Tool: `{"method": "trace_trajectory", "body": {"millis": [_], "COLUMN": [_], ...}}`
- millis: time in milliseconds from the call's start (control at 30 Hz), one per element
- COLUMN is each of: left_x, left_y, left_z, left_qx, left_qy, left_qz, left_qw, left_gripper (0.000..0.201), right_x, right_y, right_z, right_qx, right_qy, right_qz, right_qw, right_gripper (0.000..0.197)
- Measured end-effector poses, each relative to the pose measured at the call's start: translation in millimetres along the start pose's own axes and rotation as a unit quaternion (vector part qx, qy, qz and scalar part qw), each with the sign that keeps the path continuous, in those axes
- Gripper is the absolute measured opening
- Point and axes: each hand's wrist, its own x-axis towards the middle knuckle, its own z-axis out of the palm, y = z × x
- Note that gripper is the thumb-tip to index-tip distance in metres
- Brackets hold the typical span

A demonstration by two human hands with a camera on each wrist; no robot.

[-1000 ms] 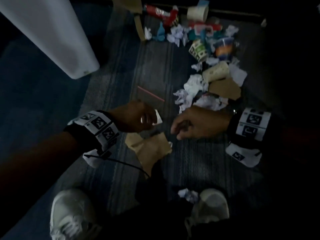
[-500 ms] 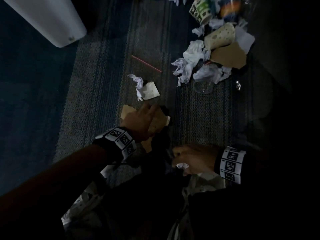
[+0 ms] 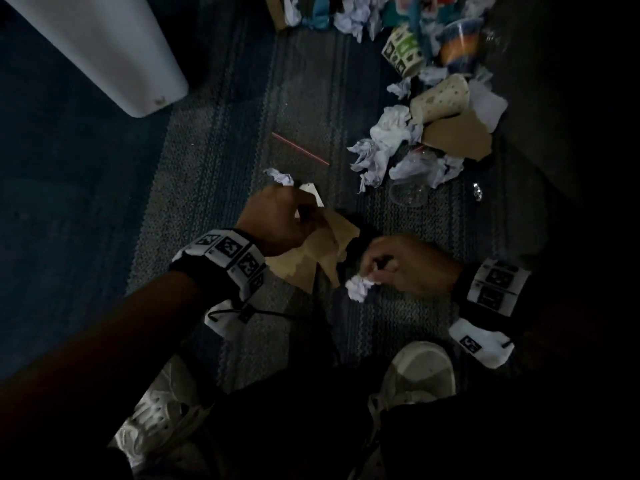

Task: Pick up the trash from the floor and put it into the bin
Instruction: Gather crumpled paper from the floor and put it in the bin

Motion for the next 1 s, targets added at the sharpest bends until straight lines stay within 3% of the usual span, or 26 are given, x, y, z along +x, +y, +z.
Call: {"method": "trace_trajectory", "body": {"millis": [133,233,333,433,633,833,900,1000], "left_x": [13,19,26,30,30,21,24,29], "left_y": [3,1,-8,-22,-25,-32,-46,-66], "left_z": [-38,-72,-112,-155,-260,-352,-368,-378], "left_qx": [-0.013,-0.057,-0.100,-0.136,-0.074,-0.055,-0.066,-0.096], "left_qy": [0.024,0.089,0.170,0.240,0.411,0.592,0.620,0.626], "left_qz": [0.022,0.041,0.010,-0.030,-0.024,-0.064,-0.102,-0.144], "left_qw": [0.999,0.994,0.980,0.961,0.908,0.801,0.775,0.761], "left_gripper": [0.015,0.012,0.032,0.018,0.013,0.008,0.007,0.012], "right_x": [27,50,71,92,137,198,220,252], "right_y": [-18,-38,-66,-99,-164,-259,-290,-323], "right_z": [-43,-81,-119,-151,-195,-213,-210,-199], "right_qx": [0.040,0.022,-0.007,-0.018,0.041,0.067,0.067,0.048], "right_qy": [0.057,0.105,0.150,0.189,0.216,0.222,0.214,0.205], "right_qz": [-0.021,-0.037,-0.077,-0.095,-0.128,-0.203,-0.212,-0.214], "right_qw": [0.997,0.994,0.986,0.977,0.967,0.951,0.951,0.954], "right_gripper": [0.008,0.011,0.012,0.012,0.015,0.022,0.023,0.024]}}
